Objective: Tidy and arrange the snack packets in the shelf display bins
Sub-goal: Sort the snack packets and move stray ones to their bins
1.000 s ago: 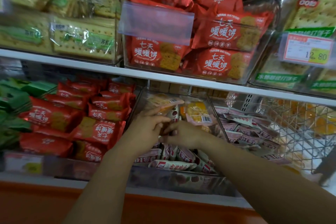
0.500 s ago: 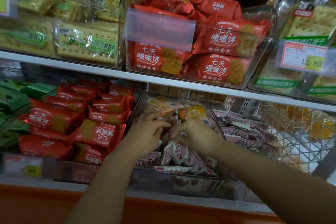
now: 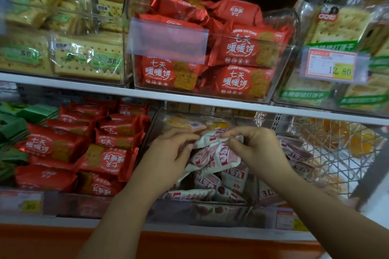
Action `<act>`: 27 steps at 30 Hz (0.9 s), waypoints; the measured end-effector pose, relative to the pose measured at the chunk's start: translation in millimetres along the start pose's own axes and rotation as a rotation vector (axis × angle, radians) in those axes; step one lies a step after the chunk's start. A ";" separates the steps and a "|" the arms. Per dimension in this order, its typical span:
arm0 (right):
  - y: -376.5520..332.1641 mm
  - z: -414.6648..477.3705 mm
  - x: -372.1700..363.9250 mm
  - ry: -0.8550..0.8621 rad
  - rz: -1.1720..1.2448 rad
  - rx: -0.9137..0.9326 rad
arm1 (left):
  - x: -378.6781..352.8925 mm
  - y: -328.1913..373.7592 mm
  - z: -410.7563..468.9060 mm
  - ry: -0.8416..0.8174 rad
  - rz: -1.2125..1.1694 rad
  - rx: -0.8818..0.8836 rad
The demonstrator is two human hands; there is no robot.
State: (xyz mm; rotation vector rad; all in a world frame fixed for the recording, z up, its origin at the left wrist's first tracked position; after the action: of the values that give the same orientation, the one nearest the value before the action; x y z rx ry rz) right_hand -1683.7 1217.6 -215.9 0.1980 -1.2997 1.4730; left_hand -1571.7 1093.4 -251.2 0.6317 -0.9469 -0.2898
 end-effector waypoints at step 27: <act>224.6 -83.8 106.3 0.044 0.256 -0.620 | -207.7 140.0 59.4 -0.550 0.312 -0.221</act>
State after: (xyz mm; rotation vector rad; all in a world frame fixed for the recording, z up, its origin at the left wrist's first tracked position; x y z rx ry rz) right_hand -1856.7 1393.2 -305.4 -0.4177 -1.7240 1.2001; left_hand -1743.2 1283.6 -277.0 0.1900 -1.4982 -0.2889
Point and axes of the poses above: each hand's wrist, its own z-axis towards the middle knuckle, its own x-axis out of the back of the hand, y = z × x, the point moved 10 cm from there along z, towards the middle knuckle, and after that the axes turned 7 degrees about -y, right-handed, at the moved point
